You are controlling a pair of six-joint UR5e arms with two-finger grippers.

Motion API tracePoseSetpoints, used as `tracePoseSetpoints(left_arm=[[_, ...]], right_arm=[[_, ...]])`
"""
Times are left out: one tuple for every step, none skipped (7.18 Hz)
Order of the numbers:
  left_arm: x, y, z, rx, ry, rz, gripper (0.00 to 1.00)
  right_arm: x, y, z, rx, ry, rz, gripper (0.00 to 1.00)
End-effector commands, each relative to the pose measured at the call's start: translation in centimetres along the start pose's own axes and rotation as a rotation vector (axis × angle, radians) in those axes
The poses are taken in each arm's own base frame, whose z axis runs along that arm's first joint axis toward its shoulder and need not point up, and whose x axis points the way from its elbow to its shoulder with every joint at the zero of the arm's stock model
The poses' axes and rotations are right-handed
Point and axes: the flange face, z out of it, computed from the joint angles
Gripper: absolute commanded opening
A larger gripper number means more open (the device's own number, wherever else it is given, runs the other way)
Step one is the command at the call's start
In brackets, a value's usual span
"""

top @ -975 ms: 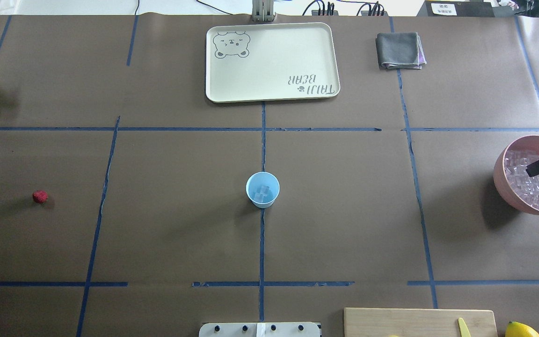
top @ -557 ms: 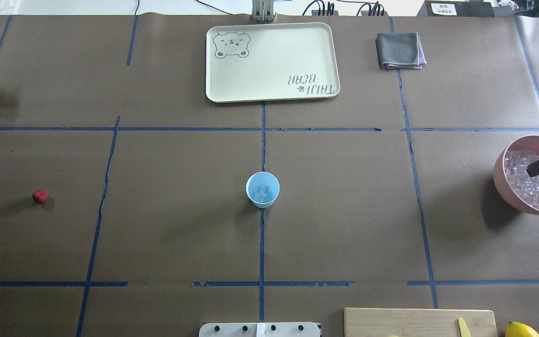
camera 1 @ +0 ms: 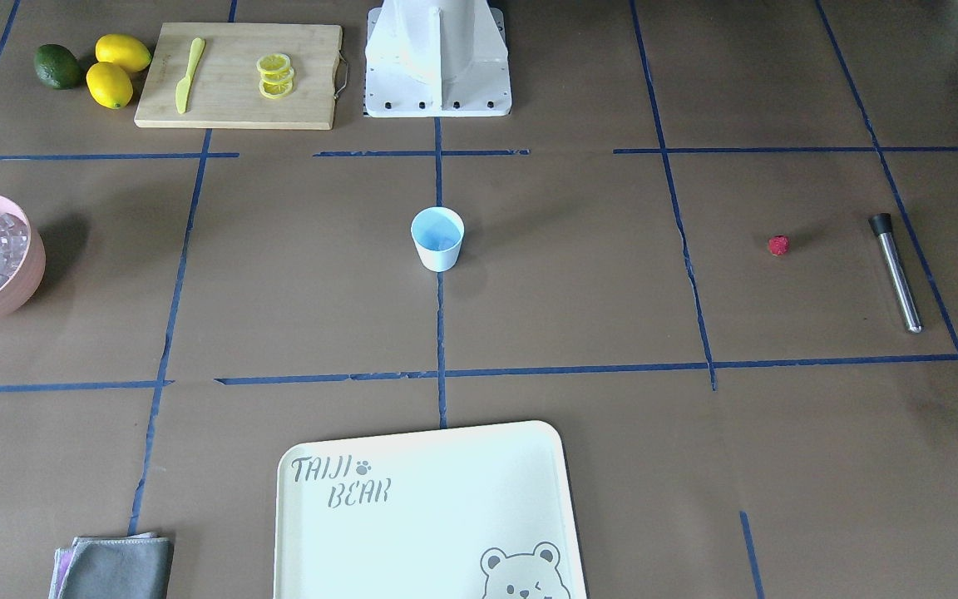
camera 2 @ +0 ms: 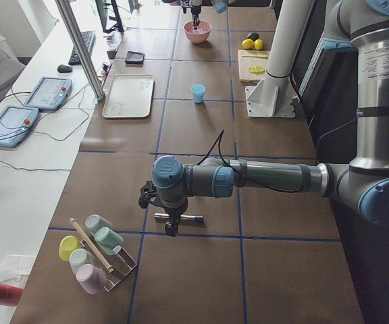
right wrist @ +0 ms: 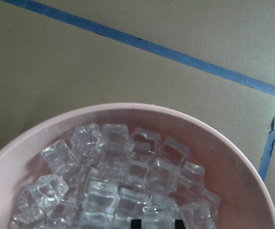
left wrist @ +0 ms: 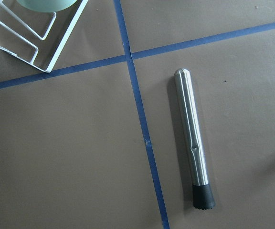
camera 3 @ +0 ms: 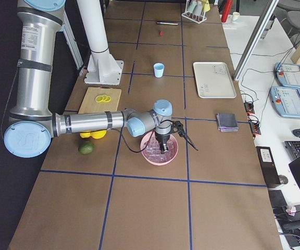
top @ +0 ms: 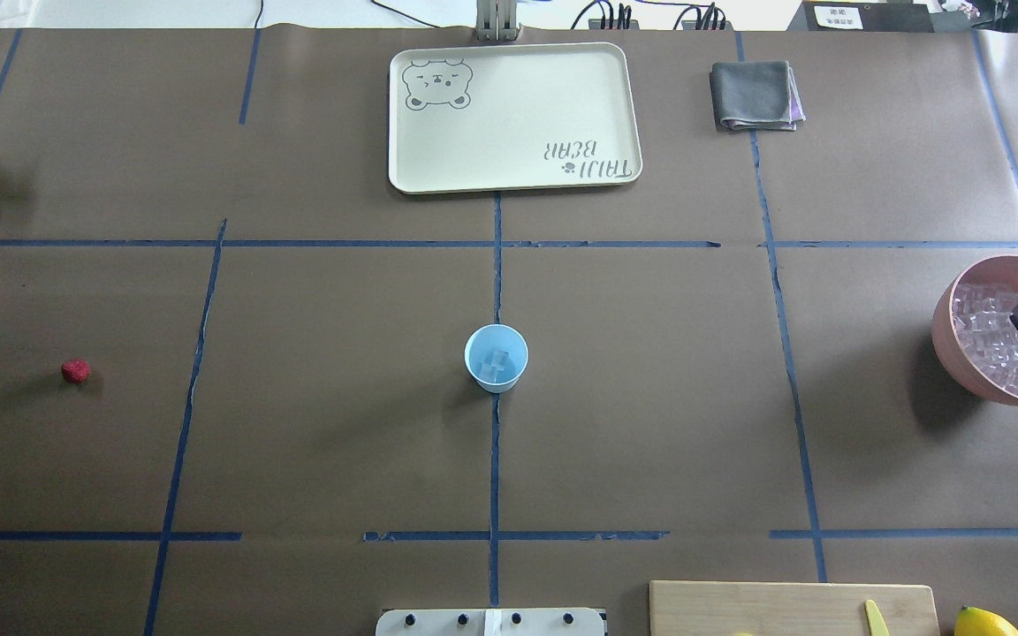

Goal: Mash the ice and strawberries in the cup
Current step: 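Grasp a third ice cube from the bowl with the right gripper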

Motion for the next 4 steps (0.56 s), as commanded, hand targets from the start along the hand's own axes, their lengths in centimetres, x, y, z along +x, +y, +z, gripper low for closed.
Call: tracePoseSetpoints(left_arm=[[0.1,0.5,0.4,-0.002,0.035,-0.007,1.00],[0.2,0.6,0.4,-0.001,0.043,-0.008,1.00],[0.0,0.9,0.6,-0.004,0.044,-0.012,1.00],[0.1,0.9,0.4,-0.003,0.042,-0.013,1.00]], right_arm=[[0.7,-0.1,-0.8,0.017,0.000,0.016,0.06],[0.1,-0.4,-2.8,0.035,-0.002,0.021,0.04],[-1.5,-1.3,-5.5,0.028,0.003,0.033,0.04],[-4.7,-3.6,-9.7,0.044,-0.006,0.026,0.02]])
